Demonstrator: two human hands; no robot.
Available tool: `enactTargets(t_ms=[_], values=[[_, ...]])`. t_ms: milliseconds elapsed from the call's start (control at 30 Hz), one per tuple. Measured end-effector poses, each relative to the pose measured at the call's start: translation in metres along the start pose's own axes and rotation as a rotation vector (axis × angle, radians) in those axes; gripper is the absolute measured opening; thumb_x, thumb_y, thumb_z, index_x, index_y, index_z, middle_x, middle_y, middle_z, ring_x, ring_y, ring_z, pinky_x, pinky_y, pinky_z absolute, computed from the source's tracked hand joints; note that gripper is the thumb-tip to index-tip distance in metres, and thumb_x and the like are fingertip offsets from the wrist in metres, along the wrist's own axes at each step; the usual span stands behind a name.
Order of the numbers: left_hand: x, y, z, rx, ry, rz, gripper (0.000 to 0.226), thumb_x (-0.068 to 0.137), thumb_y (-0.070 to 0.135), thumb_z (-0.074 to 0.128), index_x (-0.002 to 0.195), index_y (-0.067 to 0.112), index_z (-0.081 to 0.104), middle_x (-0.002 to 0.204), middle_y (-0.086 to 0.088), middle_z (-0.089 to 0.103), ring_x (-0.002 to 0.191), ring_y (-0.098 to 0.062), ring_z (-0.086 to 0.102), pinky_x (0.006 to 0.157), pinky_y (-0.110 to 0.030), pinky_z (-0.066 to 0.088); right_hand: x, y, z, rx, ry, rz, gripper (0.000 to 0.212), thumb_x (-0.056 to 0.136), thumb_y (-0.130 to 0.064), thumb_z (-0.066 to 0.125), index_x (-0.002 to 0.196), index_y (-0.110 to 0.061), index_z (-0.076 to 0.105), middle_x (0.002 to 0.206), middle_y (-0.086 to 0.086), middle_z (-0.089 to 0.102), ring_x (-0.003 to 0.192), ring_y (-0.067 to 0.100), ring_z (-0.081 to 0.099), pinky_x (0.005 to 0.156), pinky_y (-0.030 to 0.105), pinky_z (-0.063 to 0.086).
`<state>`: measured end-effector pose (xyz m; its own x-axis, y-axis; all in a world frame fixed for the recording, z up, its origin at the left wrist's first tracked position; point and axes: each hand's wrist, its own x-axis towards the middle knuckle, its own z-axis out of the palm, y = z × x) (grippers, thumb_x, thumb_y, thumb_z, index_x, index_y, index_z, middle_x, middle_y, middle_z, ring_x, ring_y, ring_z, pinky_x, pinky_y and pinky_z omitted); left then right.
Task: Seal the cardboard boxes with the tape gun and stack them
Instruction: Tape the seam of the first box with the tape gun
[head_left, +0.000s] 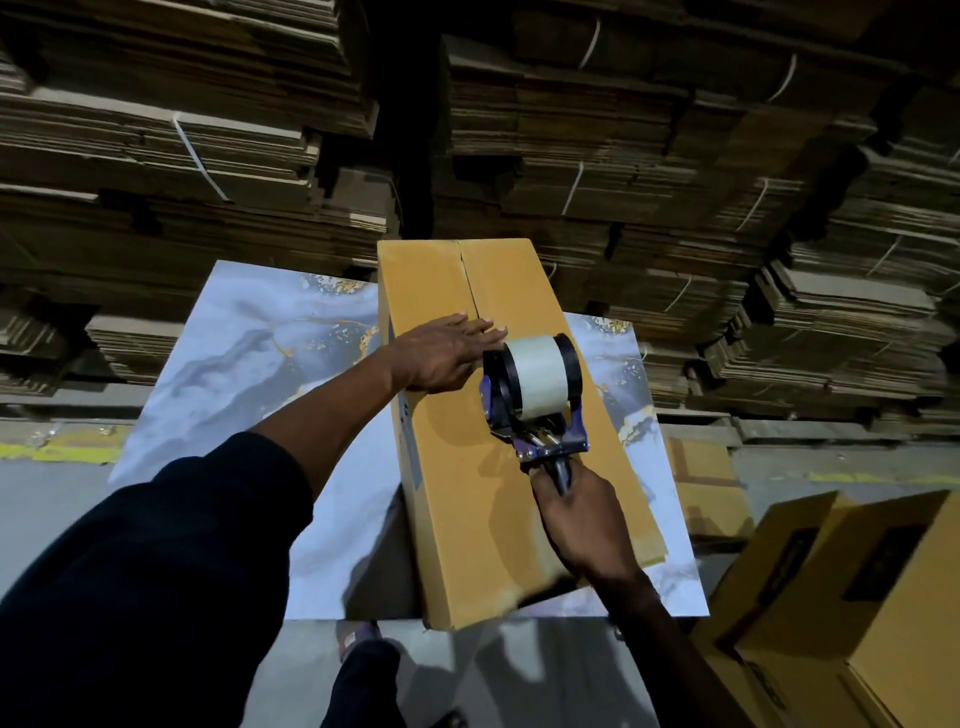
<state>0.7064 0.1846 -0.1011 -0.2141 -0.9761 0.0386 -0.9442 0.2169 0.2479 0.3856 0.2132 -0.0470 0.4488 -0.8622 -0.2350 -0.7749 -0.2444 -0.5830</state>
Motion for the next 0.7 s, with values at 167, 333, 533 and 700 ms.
enactTargets(t_ms=[167, 333, 533, 700], values=[[-0.001, 0.002, 0.005, 0.031, -0.005, -0.030, 0.052, 0.113, 0.039, 0.019, 0.165, 0.030, 0.019, 0.172, 0.008, 0.011, 0.160, -0.016, 0.003, 0.130, -0.047, 0.008, -0.039, 0.022, -0.003, 0.034, 0.018, -0.016, 0.035, 0.098, -0.042, 0.061, 0.070, -0.031, 0.044, 0.057, -0.003, 0.048, 0.053, 0.012, 0.045, 0.054, 0.034, 0.037], [-0.015, 0.033, 0.015, 0.018, -0.029, 0.080, 0.056, 0.109, 0.040, 0.019, 0.163, 0.026, 0.028, 0.172, 0.004, 0.012, 0.159, -0.016, 0.001, 0.130, -0.042, -0.001, -0.043, 0.027, 0.000, 0.068, 0.022, -0.007, 0.034, 0.098, -0.042, 0.061, 0.070, -0.033, 0.043, 0.060, -0.002, 0.048, 0.060, 0.020, 0.046, 0.061, 0.036, 0.039], [-0.031, 0.048, 0.024, -0.019, 0.027, 0.116, 0.046, 0.110, 0.032, 0.033, 0.150, 0.020, 0.052, 0.167, -0.001, 0.030, 0.160, -0.015, 0.006, 0.130, -0.036, -0.001, -0.041, 0.032, -0.002, 0.070, -0.045, -0.015, 0.024, 0.098, -0.051, 0.059, 0.086, -0.030, 0.056, 0.073, -0.001, 0.062, 0.071, 0.025, 0.060, 0.067, 0.037, 0.048], [-0.031, 0.051, 0.022, -0.005, 0.011, 0.104, 0.053, 0.107, 0.038, 0.025, 0.149, 0.022, 0.053, 0.167, -0.001, 0.033, 0.160, -0.014, 0.008, 0.130, -0.046, 0.011, -0.048, 0.042, -0.008, 0.103, -0.109, -0.039, 0.045, 0.088, -0.070, 0.050, 0.112, -0.033, 0.060, 0.081, 0.004, 0.070, 0.078, 0.030, 0.067, 0.072, 0.043, 0.056]])
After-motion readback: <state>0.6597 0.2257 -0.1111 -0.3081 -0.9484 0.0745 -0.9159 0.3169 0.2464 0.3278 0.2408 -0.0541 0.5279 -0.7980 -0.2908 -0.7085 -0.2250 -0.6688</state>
